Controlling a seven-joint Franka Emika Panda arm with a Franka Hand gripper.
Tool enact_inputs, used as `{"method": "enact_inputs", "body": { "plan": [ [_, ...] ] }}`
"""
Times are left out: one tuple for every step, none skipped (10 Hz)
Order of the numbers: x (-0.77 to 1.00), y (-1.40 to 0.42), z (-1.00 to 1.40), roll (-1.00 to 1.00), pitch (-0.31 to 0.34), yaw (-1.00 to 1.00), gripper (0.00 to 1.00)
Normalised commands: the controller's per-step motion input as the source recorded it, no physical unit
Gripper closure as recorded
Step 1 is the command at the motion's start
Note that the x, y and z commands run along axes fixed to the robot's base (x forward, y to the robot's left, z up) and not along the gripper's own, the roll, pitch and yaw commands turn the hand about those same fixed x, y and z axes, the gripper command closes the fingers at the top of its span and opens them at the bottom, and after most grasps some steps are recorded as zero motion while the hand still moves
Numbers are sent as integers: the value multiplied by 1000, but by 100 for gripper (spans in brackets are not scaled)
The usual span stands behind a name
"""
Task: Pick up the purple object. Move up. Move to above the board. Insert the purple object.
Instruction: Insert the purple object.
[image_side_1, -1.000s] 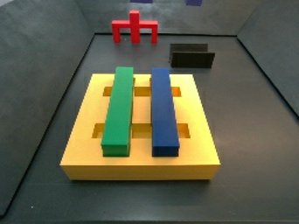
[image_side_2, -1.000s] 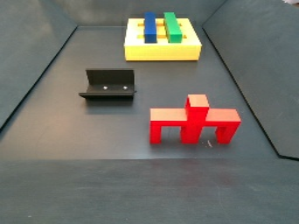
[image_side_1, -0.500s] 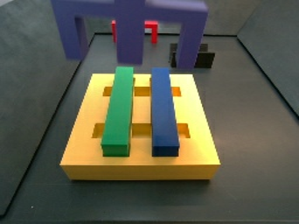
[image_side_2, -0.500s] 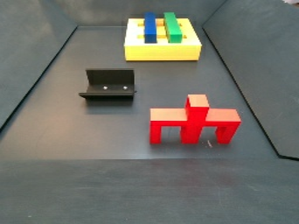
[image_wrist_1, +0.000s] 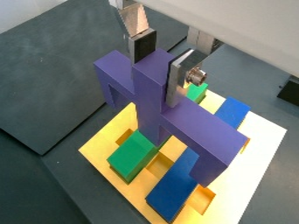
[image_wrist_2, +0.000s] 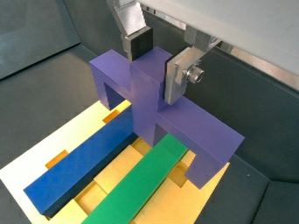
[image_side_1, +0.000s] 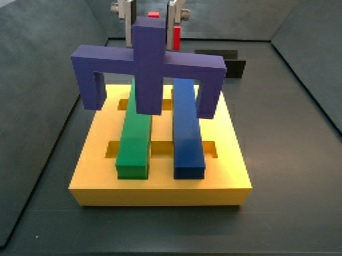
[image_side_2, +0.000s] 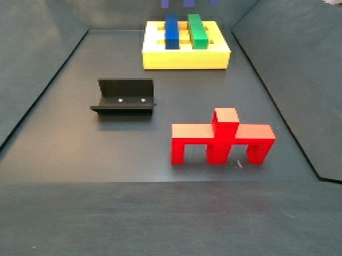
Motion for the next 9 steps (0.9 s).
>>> {"method": "enact_inputs", "body": {
  "plan": [
    [0,0,-60,63,0,20,100],
    [0,-20,-163,120,-1,60,100],
    [11,-71,-37,176,-3,86,100],
    [86,-71,-120,237,-26,143,100],
    [6,-94,-174,209,-59,151,100],
    [66,-160,-186,177,-56,103,100],
    [163,-231,-169,229,-34,89,100],
    [211,-223,-194,289,-39,54,100],
    [306,-294,-60,323,-3,29,100]
  ]
}}
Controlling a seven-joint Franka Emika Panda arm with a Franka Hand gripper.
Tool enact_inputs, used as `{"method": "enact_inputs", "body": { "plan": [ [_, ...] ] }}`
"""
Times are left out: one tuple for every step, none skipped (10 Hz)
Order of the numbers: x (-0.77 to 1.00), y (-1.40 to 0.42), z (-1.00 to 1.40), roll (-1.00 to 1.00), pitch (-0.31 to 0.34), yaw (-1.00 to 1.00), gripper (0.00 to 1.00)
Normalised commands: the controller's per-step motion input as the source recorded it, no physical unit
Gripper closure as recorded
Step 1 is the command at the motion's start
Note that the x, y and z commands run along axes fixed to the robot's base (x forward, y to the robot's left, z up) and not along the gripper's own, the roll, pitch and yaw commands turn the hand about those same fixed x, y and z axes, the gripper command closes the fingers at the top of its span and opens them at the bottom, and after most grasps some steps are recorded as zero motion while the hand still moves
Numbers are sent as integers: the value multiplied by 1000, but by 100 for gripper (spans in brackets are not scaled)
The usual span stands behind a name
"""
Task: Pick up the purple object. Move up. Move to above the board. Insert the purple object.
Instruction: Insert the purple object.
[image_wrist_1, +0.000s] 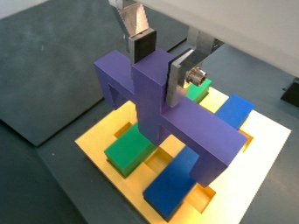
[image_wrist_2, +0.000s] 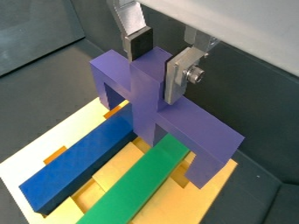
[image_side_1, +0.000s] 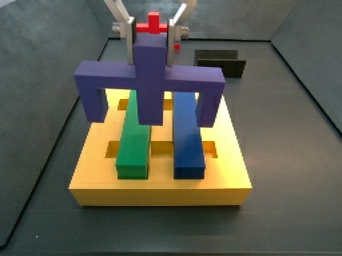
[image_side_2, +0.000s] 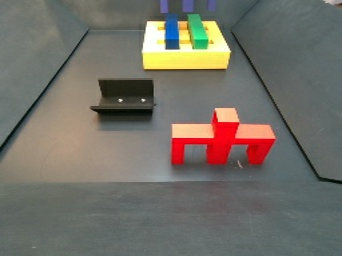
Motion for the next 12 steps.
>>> {"method": "enact_inputs", "body": {
  "plan": [
    [334,-271,0,277,0,9,100],
    [249,-194,-183,216,-9,20,100],
    [220,-169,-251,196,-26,29,100],
    [160,-123,-271,184,-27,43,100],
    [54,-29,-306,176,-33,91,100],
    [0,0,-291,147,-51,103,100],
    [0,0,-257,139,-47,74,100],
    [-26,-3,-63,91,-11,6,100],
    [0,0,31,0,0,0,100],
    [-131,0,26,-3,0,0,100],
    [-157,0,54,-39,0,-11,100],
    [-131,0,80,-117,0,-43,100]
  ]
}}
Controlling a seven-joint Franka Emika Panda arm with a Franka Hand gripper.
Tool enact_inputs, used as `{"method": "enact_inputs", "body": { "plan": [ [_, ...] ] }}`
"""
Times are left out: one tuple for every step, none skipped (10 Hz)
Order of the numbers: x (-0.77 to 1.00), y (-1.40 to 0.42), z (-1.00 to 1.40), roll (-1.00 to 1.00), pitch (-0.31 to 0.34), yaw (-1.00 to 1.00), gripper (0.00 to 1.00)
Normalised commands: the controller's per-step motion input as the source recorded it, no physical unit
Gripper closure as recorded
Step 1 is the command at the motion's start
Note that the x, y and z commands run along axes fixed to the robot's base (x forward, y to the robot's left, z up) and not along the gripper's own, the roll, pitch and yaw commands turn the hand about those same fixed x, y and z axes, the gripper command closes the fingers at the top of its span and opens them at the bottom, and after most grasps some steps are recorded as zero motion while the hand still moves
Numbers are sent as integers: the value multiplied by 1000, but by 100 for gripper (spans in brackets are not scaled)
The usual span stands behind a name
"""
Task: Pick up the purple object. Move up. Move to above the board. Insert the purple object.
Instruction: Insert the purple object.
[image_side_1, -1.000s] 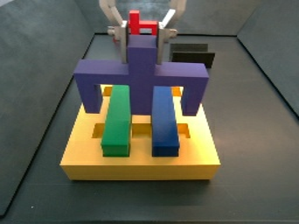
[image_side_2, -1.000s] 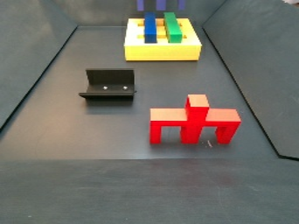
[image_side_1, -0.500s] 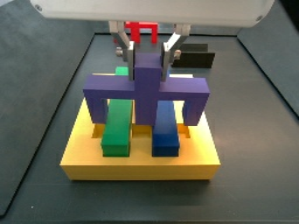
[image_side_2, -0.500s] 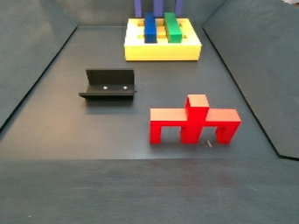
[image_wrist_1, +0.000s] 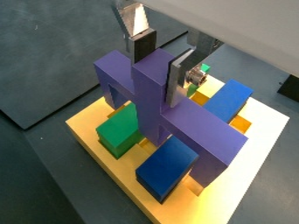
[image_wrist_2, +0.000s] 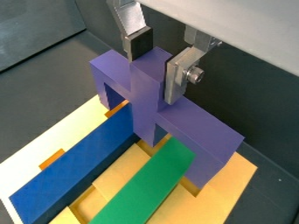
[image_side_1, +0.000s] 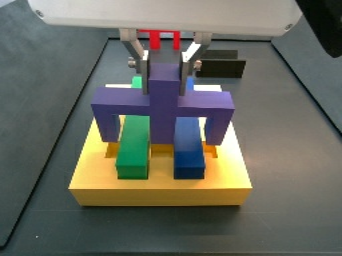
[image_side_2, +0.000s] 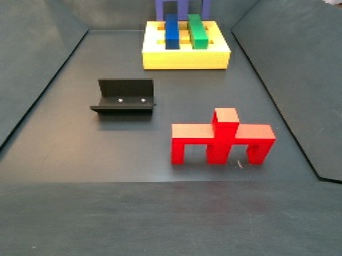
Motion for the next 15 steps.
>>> {"method": "enact_inputs", "body": {
  "plan": [
    [0,0,151,-249,0,-46,100],
    [-3,0,29,-259,0,-63,100],
    [0,-29,-9,-196,0,-83,100],
    [94,0,-229,-143,0,-54,100],
    [57,0,-246,-59,-4,-51,100],
    [17,0,-220,0,-6,-17,100],
    [63,0,-214,0,-1,0,100],
    [77,51,-137,0,0,0,100],
    [0,129,0,16,0,0,100],
    [0,74,0,121,-13,0,100],
    [0,-60,-14,191,-64,31,100],
    [0,-140,-157,150,-66,0,100],
    [0,-91,-263,119,-79,0,100],
    [0,-29,-329,149,-81,0,100],
    [0,0,-303,209,-77,0,100]
  ]
}}
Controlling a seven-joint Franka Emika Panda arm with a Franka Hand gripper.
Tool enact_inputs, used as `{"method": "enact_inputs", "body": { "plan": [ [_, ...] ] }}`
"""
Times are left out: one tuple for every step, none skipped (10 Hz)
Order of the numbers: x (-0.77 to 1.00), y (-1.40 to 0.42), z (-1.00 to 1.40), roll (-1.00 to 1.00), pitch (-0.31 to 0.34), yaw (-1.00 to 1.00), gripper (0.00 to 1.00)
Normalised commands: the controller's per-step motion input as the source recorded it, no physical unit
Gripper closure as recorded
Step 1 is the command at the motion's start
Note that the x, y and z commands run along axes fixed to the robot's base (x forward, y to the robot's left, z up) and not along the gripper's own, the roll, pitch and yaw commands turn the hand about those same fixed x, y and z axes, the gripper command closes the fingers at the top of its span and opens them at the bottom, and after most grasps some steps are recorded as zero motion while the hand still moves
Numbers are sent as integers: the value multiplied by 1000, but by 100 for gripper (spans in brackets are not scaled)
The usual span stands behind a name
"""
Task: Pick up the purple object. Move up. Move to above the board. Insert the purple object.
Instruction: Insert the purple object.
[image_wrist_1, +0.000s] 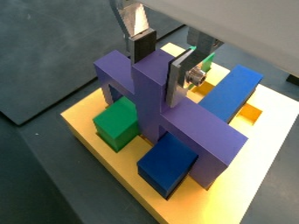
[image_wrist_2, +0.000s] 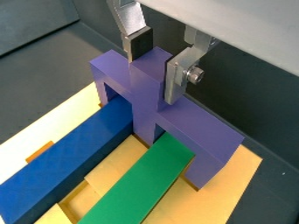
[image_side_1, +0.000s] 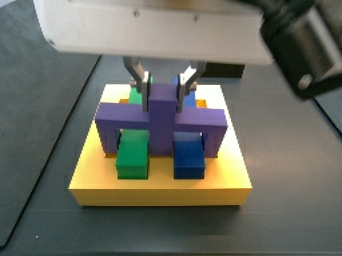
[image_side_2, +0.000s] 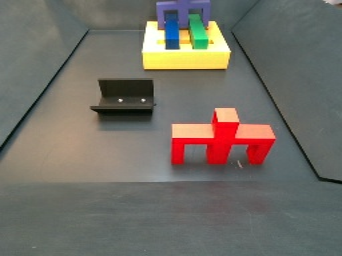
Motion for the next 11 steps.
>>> {"method": "enact_inputs", "body": {
  "plan": [
    [0,14,-269,293,-76,0,100],
    [-20,0,-231,260,-79,0,100],
    [-54,0,-246,189,-80,0,100],
    [0,0,-386,40,-67,0,100],
    [0,0,-594,-69,-61,0,100],
    [31,0,-643,-244,-26,63,100],
    [277,-97,-491,-124,0,223,100],
    [329,-91,-366,-36,0,214,100],
    [286,-40,-294,-21,0,200,100],
    [191,0,-320,-24,0,183,100],
    [0,71,-449,-90,-53,86,100]
  ]
}}
